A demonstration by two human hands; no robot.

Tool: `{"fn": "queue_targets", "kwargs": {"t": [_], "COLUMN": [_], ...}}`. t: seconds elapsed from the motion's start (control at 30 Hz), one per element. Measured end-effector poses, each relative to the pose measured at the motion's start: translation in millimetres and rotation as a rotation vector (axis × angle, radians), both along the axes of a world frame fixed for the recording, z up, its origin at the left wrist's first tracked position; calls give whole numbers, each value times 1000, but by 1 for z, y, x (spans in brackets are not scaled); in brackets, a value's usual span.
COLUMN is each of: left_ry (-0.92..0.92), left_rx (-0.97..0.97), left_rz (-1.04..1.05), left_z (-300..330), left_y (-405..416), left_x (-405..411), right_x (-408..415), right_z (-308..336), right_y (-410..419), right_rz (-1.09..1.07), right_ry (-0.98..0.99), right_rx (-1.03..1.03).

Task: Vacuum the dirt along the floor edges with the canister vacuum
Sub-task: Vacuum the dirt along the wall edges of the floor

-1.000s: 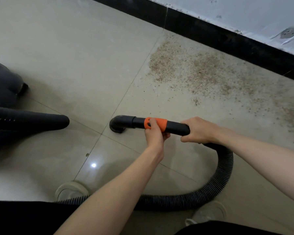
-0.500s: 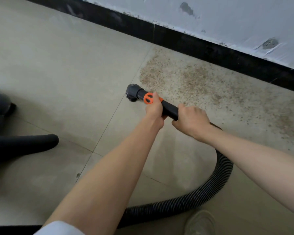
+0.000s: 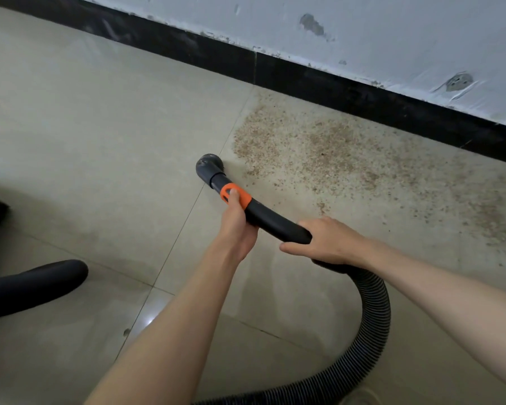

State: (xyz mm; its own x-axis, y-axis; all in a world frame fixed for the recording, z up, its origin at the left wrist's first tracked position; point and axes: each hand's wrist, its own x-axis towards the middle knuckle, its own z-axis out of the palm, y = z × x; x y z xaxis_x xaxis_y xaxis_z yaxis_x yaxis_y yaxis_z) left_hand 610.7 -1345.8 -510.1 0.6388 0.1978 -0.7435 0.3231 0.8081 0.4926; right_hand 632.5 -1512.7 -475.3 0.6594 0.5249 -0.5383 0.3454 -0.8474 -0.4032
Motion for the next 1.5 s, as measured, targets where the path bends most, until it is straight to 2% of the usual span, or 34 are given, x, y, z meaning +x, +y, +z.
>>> {"fn": "queue_targets", "kwargs": {"t": [0.27,0.6,0.87,1.27,1.5], "left_ry": [-15,-40,-16,80,92], "left_rx": [9,192,219,472,567], "left_rz": [-148,-277,-286,-88,-190], "left_z": [7,4,3,-3,-15], "left_y": [-3,15,19,117,100], "left_x": [32,94,143,237,235], "right_x": [0,46,101,193,175], "right_z": [-11,-18,-23,-21,-40], "right_y": [-27,5,42,146,132], "right_rz": [-234,-372,-457,-295,-374], "right_ry": [-79,-64,-11,-41,-48], "right_rx": [158,178,286,304,315]}}
